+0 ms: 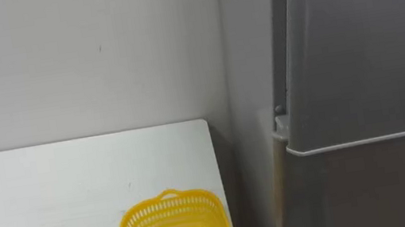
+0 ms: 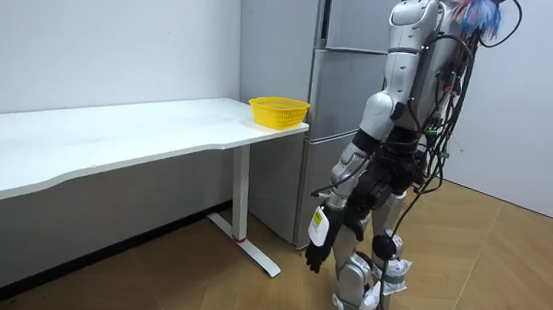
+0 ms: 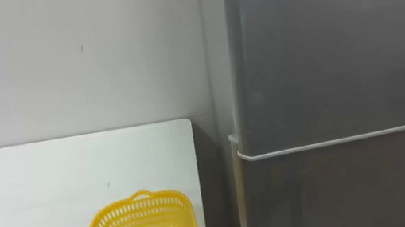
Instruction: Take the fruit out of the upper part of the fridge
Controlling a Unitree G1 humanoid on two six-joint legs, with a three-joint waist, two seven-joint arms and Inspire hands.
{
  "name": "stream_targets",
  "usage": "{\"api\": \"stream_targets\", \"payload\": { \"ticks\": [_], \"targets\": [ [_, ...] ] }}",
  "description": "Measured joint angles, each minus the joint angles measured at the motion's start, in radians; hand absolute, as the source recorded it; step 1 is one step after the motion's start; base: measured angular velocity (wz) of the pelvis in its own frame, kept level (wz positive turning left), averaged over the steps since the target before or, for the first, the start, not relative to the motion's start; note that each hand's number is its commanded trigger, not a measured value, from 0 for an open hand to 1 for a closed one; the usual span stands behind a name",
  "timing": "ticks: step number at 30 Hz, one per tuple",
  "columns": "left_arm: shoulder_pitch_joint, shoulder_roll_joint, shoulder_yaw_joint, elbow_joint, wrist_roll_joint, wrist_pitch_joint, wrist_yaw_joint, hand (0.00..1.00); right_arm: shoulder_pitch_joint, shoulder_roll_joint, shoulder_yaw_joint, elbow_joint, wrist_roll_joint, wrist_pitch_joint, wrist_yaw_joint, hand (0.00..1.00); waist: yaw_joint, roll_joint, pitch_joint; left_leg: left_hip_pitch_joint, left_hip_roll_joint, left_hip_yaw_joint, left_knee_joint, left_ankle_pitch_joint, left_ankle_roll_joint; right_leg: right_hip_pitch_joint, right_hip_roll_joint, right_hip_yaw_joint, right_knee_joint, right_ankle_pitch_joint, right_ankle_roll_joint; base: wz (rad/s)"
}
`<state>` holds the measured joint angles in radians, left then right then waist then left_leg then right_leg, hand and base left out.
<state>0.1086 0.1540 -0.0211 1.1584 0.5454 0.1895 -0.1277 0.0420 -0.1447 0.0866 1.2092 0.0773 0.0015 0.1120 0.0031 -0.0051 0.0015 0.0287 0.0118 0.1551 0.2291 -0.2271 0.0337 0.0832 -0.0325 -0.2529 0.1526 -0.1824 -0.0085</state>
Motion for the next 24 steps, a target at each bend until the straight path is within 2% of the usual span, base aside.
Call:
{"api": "stream_targets", "payload": {
  "ticks": [2, 4, 6, 8, 10, 11, 14, 19, 24],
  "targets": [
    [0.001, -0.001, 0.002, 0.0, 0.005, -0.001, 0.01, 0.0, 0.007, 0.0, -0.001, -0.001, -0.001, -0.001, 0.0, 0.0, 0.0, 0.001, -0.0007, 0.001, 0.0, 0.001, -0.007, 0.0, 0.0, 0.0, 0.0, 0.001, 0.0, 0.001, 0.0, 0.0],
    [0.015, -0.009, 0.039, -0.001, 0.011, -0.007, 0.018, 0.0, 0.014, -0.001, -0.012, -0.002, -0.001, -0.006, 0.001, 0.0, 0.002, 0.001, -0.0009, 0.0, -0.001, 0.001, -0.008, 0.0, 0.0, 0.003, 0.001, 0.0, -0.001, 0.001, 0.001, 0.0],
    [0.017, -0.01, 0.042, -0.006, 0.014, -0.009, 0.018, 0.0, 0.014, -0.001, -0.013, -0.003, -0.004, -0.012, 0.001, 0.0, 0.0, 0.0, -0.001, -0.001, -0.002, 0.001, -0.007, 0.0, 0.0, 0.0, 0.0, 0.0, -0.001, 0.001, 0.001, 0.0],
    [0.02, -0.01, 0.038, -0.005, 0.014, -0.008, 0.019, 0.0, 0.014, -0.003, -0.013, -0.001, -0.005, -0.013, 0.001, 0.0, 0.0, 0.002, -0.0049, -0.001, -0.003, 0.0, -0.006, 0.0, 0.0, 0.0, 0.0, -0.001, -0.002, 0.001, 0.001, 0.0],
    [0.028, -0.01, 0.04, -0.004, 0.014, -0.007, 0.023, 0.0, 0.015, -0.006, -0.014, 0.001, -0.003, -0.011, 0.0, 0.0, 0.0, -0.007, -0.0044, -0.001, -0.004, -0.002, -0.006, 0.0, 0.0, 0.002, -0.003, -0.01, -0.002, 0.001, 0.002, 0.04],
    [0.031, -0.011, 0.045, -0.005, 0.014, -0.007, 0.028, 0.0, 0.016, -0.005, -0.016, 0.001, -0.003, -0.01, 0.0, 0.0, 0.0, -0.001, -0.004, 0.0, -0.004, -0.002, -0.006, 0.0, 0.0, 0.002, -0.003, -0.01, -0.002, 0.001, 0.002, 0.0],
    [0.037, -0.019, 0.096, -0.009, 0.013, -0.008, 0.04, 0.0, 0.016, -0.005, -0.034, 0.001, -0.003, 0.0, 0.013, 0.0, 0.0, -0.002, -0.0033, 0.0, -0.005, -0.002, -0.009, 0.0, 0.0, 0.002, -0.003, -0.01, -0.004, 0.0, 0.003, 0.0],
    [0.042, -0.02, 0.097, -0.014, 0.013, -0.008, 0.073, 0.0, 0.019, -0.005, -0.035, 0.001, -0.002, 0.001, 0.021, 0.0, -0.001, -0.012, -0.0049, -0.001, -0.006, -0.009, -0.007, 0.0, 0.0, 0.005, -0.005, -0.022, -0.003, 0.0, 0.003, 0.04],
    [0.041, -0.02, 0.097, -0.014, -0.005, -0.007, 0.08, 0.0, 0.017, -0.005, -0.035, 0.001, -0.003, 0.015, 0.023, 0.0, 0.001, -0.012, -0.006, -0.001, -0.007, -0.013, -0.007, 0.0, 0.001, 0.006, -0.005, -0.022, -0.003, 0.0, 0.003, 0.01]
  ]
}}
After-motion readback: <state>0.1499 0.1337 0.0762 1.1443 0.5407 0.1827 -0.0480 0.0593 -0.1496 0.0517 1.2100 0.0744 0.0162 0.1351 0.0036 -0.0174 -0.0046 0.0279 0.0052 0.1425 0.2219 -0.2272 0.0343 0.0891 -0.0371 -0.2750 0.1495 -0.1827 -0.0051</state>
